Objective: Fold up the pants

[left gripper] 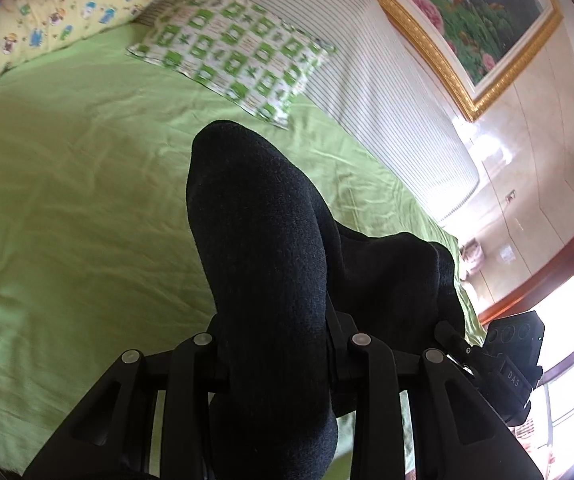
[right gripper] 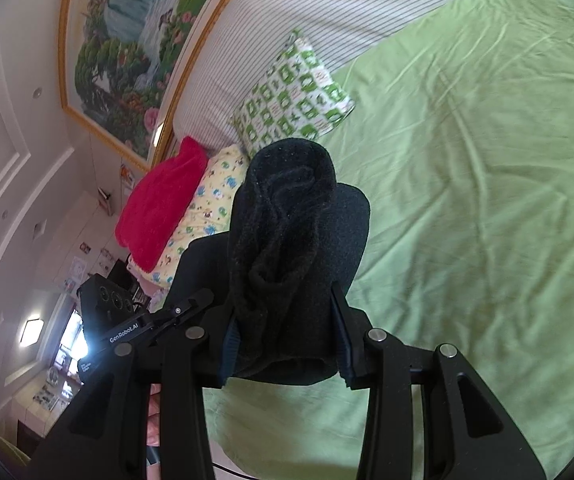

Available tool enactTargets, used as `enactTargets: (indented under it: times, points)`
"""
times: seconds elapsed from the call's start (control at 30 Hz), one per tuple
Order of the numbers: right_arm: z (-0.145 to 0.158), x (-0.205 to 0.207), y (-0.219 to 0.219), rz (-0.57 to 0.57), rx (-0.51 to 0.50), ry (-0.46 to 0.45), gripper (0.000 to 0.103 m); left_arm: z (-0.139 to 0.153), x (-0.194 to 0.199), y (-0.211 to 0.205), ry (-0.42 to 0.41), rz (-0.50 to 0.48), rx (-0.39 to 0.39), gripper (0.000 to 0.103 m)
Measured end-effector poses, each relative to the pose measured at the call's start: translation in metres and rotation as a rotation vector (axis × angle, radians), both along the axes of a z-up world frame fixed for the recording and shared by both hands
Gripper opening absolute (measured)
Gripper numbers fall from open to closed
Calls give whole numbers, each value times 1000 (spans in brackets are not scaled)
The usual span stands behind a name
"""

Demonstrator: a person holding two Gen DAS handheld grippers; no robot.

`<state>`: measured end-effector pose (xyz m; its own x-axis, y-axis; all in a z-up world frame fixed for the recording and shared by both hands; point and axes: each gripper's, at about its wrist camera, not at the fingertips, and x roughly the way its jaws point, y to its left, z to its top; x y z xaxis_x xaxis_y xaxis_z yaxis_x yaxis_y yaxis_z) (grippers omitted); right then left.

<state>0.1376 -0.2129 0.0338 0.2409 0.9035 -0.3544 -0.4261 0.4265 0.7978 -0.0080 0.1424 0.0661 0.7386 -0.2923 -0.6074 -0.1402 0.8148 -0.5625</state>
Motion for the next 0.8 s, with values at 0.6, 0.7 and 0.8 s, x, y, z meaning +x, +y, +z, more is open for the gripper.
enactTargets:
  times: [0.6,0.7,0.8]
  points:
    - [-3,71,106,89,-25,-23,41,5,59,70,-3,99,103,31]
    - [-3,81,119,91,-40,-48,41,3,69,80,-2,113,120,31]
    - [-3,92,132,97,-74,-71,41,-3,77,86,6,130,143,31]
